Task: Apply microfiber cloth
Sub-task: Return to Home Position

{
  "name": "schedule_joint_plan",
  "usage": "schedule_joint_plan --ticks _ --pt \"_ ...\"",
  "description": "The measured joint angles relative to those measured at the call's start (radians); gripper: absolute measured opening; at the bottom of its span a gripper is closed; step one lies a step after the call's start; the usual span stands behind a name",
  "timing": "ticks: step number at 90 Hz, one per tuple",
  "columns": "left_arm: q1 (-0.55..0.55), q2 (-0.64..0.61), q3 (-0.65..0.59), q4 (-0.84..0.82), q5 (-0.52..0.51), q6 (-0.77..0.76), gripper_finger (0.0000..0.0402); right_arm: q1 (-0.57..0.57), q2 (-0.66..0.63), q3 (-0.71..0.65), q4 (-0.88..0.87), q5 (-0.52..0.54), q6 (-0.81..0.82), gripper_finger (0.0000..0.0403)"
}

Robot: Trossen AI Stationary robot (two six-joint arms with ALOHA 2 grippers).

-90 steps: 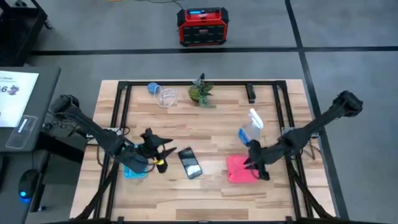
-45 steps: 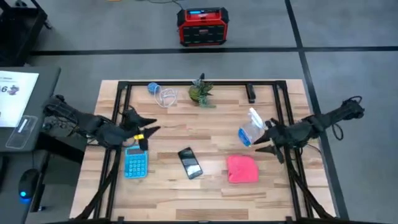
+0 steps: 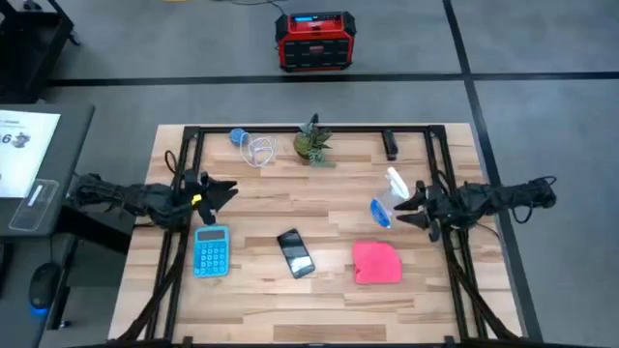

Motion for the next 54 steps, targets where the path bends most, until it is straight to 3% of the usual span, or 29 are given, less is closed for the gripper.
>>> schedule_joint_plan --ticks 27,54 --pt "0.229 -0.037 -0.079 0.004 0.236 0.021 0.0162 -0.171 -0.007 -0.136 0.219 -0.172 -0.007 0.0139" --pt "0.313 -0.043 -0.129 0.002 0.259 0.119 0.0162 -0.258 -0.018 -0.150 0.256 -0.197 -0.042 0.0139"
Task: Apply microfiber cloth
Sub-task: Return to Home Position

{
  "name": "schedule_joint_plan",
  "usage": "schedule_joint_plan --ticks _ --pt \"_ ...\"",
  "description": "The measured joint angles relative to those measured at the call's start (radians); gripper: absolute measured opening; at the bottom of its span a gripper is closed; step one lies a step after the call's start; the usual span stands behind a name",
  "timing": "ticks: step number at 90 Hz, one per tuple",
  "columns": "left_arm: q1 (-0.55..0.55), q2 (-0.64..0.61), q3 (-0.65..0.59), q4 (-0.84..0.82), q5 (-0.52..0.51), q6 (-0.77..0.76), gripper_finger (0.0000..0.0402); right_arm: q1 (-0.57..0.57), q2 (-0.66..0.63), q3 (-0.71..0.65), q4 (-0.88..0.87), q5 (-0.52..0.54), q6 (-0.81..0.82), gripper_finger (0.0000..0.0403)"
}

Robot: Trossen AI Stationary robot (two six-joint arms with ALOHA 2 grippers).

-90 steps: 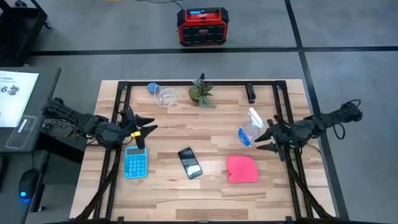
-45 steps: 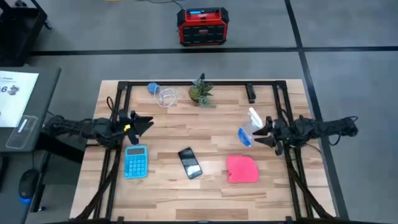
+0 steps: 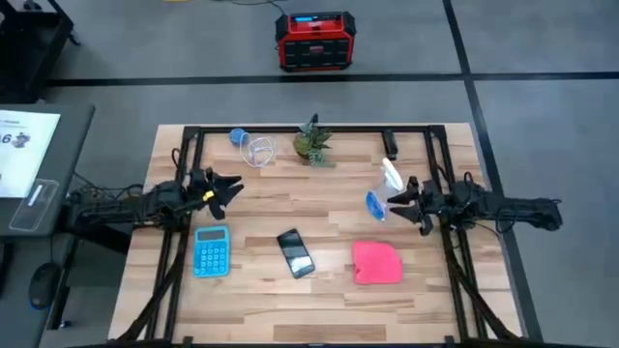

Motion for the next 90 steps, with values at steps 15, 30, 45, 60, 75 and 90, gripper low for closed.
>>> schedule_joint_plan --ticks 15,30,45,60,75,90 --pt "0.001 -0.006 -0.002 0.000 0.014 0.048 0.0162 -0.009 0.000 0.000 -0.003 0.004 -0.007 0.0139" --pt "0.000 -0.005 -0.003 -0.003 0.020 0.081 0.0162 -0.009 0.002 -0.001 -0.011 0.012 -0.024 0.0139" --pt "-0.034 -0.003 -0.004 -0.010 0.038 0.069 0.0162 -0.009 0.002 -0.001 -0.015 0.014 0.005 0.0139" --pt "-0.078 0.004 -0.005 -0.014 0.056 0.126 0.0162 -0.009 0.002 -0.001 -0.016 0.014 0.005 0.0139" --pt "-0.084 0.005 -0.005 -0.015 0.055 0.129 0.0162 -0.009 0.002 -0.002 -0.018 0.014 0.006 0.0139" --pt "-0.084 0.004 -0.005 -0.016 0.055 0.146 0.0162 -0.009 0.002 -0.002 -0.018 0.014 0.008 0.0139"
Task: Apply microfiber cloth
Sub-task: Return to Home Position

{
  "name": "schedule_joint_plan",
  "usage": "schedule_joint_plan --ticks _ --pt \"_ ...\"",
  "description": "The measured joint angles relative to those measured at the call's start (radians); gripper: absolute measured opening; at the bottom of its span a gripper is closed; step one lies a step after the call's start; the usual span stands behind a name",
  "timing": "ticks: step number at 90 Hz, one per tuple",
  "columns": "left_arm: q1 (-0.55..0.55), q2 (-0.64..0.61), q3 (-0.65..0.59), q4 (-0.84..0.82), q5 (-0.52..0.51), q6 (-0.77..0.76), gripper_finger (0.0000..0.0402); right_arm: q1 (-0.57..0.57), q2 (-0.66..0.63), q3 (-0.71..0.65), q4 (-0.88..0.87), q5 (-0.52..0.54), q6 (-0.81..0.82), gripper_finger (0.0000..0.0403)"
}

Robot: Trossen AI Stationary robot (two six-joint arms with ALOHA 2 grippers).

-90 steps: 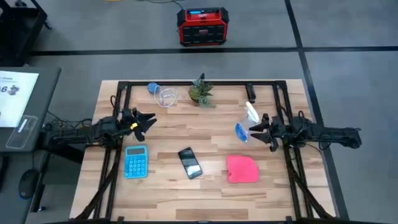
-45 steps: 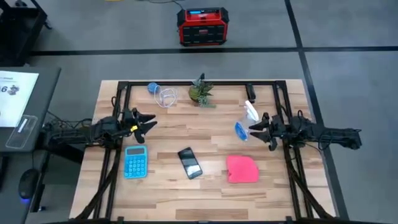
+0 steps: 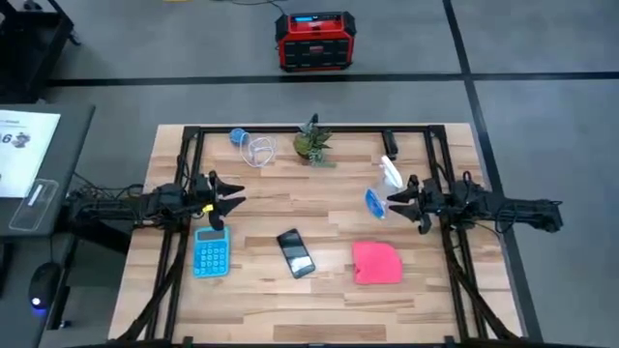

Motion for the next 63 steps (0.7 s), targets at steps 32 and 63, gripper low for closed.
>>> schedule_joint_plan --ticks 32,63 --pt "0.000 0.000 -0.001 -0.003 -0.001 0.000 0.0162 0.000 0.000 -0.001 0.011 0.000 0.000 0.0139" --pt "0.000 0.000 -0.001 -0.004 -0.002 0.000 0.0162 0.000 0.000 -0.001 0.013 0.000 -0.001 0.0139"
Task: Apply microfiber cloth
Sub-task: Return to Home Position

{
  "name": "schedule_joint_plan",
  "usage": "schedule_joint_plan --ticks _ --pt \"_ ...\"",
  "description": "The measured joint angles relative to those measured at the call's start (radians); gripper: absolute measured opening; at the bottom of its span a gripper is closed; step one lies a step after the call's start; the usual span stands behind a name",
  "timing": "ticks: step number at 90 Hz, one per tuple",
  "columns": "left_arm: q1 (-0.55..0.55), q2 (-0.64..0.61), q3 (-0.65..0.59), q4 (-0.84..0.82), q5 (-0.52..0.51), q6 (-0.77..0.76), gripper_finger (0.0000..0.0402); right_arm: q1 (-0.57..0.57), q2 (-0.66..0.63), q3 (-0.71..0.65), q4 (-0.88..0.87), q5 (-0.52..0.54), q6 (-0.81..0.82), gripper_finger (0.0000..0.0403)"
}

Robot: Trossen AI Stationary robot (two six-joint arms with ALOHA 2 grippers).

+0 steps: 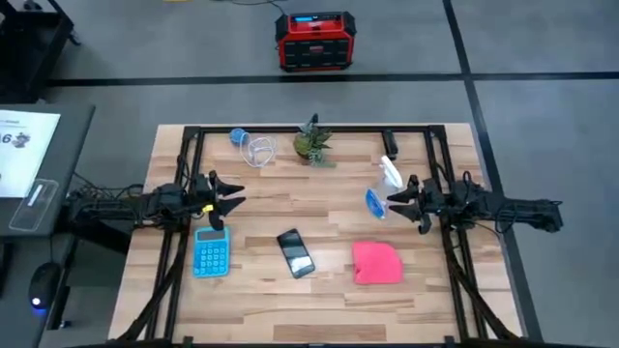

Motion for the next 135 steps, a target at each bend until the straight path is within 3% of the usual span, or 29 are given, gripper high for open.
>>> schedule_joint_plan --ticks 135 --pt "0.000 -0.038 0.000 -0.001 -0.002 0.000 0.0162 0.000 0.000 0.000 0.006 0.000 -0.001 0.0139"
